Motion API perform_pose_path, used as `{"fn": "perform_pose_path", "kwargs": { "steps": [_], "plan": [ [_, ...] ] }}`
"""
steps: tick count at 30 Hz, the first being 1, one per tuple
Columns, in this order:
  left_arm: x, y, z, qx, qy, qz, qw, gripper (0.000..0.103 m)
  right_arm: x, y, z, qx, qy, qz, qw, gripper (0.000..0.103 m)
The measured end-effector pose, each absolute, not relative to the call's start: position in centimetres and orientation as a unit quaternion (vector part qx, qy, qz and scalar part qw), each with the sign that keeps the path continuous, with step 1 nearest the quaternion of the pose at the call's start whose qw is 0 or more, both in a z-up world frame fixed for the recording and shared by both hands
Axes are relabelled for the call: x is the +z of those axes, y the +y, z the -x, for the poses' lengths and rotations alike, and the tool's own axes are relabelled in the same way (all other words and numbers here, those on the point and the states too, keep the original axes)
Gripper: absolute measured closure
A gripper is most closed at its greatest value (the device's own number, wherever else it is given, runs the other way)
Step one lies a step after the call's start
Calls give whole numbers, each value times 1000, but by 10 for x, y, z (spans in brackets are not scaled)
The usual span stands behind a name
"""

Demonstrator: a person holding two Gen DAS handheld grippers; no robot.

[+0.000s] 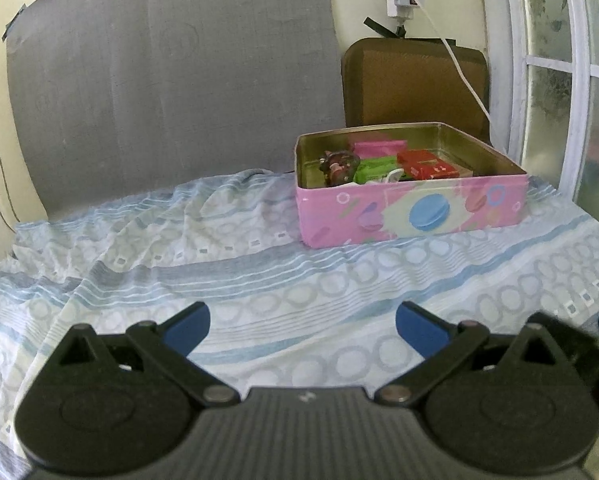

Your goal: Organize rigid objects

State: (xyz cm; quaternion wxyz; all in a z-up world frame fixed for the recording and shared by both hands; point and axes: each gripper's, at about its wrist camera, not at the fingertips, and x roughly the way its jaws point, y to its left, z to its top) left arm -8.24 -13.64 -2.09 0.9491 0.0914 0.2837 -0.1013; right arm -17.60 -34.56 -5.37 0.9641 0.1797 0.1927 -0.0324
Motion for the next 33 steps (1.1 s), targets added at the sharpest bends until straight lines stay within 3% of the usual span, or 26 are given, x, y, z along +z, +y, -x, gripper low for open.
{"fn": "perform_pose_path", "kwargs": {
  "steps": [33],
  "plan": [
    [-28,-117,70,-116,284,-65,950,0,-57,-334,166,-44,191,-174,965,0]
  ]
}}
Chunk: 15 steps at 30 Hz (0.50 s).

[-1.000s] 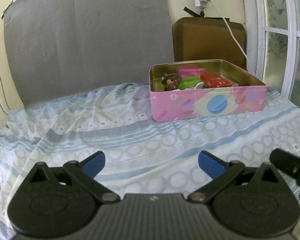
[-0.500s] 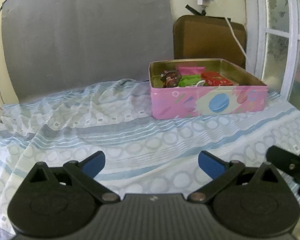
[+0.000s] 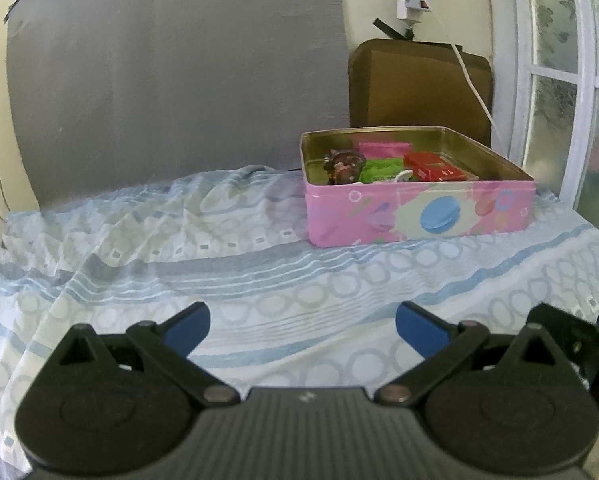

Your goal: Organize rigid objects

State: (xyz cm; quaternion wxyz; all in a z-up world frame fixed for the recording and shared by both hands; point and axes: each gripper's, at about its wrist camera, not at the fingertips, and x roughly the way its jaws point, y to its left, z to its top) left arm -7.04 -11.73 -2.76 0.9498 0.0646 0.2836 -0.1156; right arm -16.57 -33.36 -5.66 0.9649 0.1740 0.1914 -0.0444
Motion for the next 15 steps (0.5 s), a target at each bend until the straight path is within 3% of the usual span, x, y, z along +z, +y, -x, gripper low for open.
{"fn": "perform_pose_path", "kwargs": {
  "steps": [15],
  "plan": [
    [-25,-129,79,-129,286,-72,947,0,-52,-335,175,-48,184,-177,966,0]
  ]
}}
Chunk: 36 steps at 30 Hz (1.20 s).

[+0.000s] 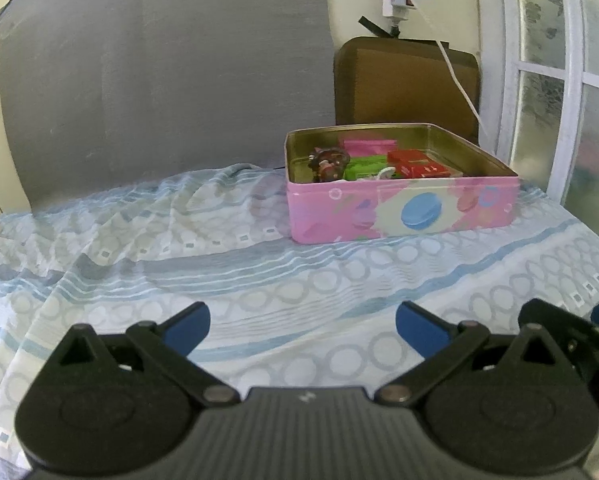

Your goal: Organize rigid objects

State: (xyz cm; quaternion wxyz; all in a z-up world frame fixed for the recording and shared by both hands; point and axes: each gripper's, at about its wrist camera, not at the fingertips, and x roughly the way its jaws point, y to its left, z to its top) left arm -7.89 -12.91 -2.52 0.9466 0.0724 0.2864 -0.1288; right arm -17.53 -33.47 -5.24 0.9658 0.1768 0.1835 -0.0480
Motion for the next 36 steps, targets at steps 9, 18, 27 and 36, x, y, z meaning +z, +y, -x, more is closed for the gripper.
{"fn": "perform_pose_path", "kwargs": {
  "steps": [9,18,27,36],
  "plan": [
    [-25,-127,79,-129,290,-71,946,0,-54,-333,177,-34,182,-177,967,0],
    [-26,-127,80,-129,292,-72,945,0,-55,-334,177,-32,185,-182,965,0],
    [-19,-129,88,-122,256,-79,956,0,-54,-335,178,-34,178,-183,966,0],
    [-13,-133,94,-116,232,-94,961,0,-53,-340,181,-39,174,-189,966,0]
  ]
}}
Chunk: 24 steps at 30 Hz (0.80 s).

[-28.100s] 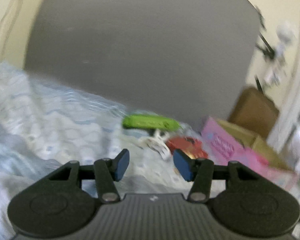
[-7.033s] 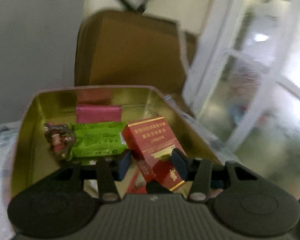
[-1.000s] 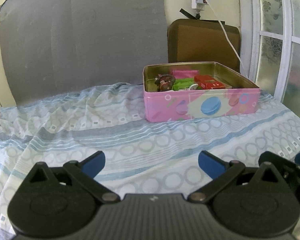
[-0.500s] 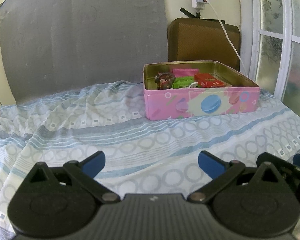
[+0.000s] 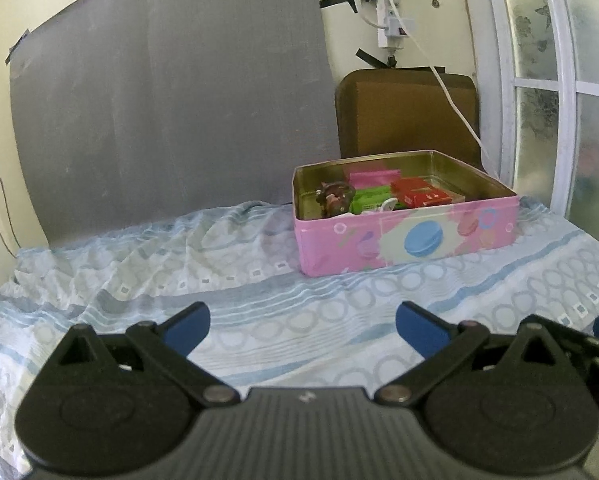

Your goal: Organize rigid objects

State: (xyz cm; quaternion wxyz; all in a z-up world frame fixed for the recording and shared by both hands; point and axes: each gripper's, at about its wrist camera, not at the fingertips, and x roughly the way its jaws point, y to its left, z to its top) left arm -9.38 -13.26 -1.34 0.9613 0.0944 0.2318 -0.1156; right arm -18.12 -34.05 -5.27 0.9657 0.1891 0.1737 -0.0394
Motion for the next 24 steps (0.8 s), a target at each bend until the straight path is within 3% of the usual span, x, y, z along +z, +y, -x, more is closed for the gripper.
{"fn": "perform_pose_path", "kwargs": {
  "steps": [24],
  "plan": [
    [-21,-129,85,-107,289,-80,948,0,-53,-342,185,-22,165,-200,966,0]
  ]
}}
